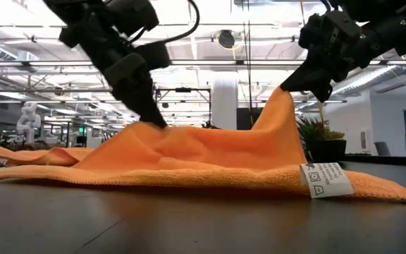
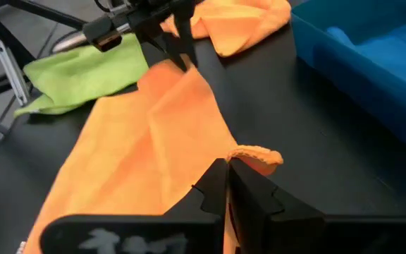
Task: Fold microfiber towels
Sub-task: Fold the right orange microfiber cloth
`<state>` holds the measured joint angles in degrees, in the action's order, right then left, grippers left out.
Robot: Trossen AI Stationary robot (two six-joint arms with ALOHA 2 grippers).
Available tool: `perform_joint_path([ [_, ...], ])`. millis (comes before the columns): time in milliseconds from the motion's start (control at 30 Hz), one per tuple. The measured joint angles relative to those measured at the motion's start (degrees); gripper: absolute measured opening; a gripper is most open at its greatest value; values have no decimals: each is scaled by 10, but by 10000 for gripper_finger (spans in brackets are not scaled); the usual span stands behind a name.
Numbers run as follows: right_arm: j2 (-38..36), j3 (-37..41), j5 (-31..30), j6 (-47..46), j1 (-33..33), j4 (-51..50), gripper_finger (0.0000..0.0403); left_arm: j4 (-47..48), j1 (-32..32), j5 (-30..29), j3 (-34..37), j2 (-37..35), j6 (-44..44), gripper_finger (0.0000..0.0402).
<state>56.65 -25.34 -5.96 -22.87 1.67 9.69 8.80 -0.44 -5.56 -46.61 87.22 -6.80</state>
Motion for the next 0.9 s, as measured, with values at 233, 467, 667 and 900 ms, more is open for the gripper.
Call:
perform_joint_path([
  [233, -26, 0, 0, -1, 0, 0, 56, 146, 1, -6, -81, 0, 7, 142],
  [467, -48, 0, 14, 3, 6, 0, 86, 207, -13, -10, -111, 0, 7, 158],
  [667, -24, 0, 48, 35, 50, 36, 93, 182, -43, -2, -111, 0, 11, 159],
  [900, 56, 0, 62, 65, 116, 131, 93, 144, -90, 40, -111, 0, 33, 159],
])
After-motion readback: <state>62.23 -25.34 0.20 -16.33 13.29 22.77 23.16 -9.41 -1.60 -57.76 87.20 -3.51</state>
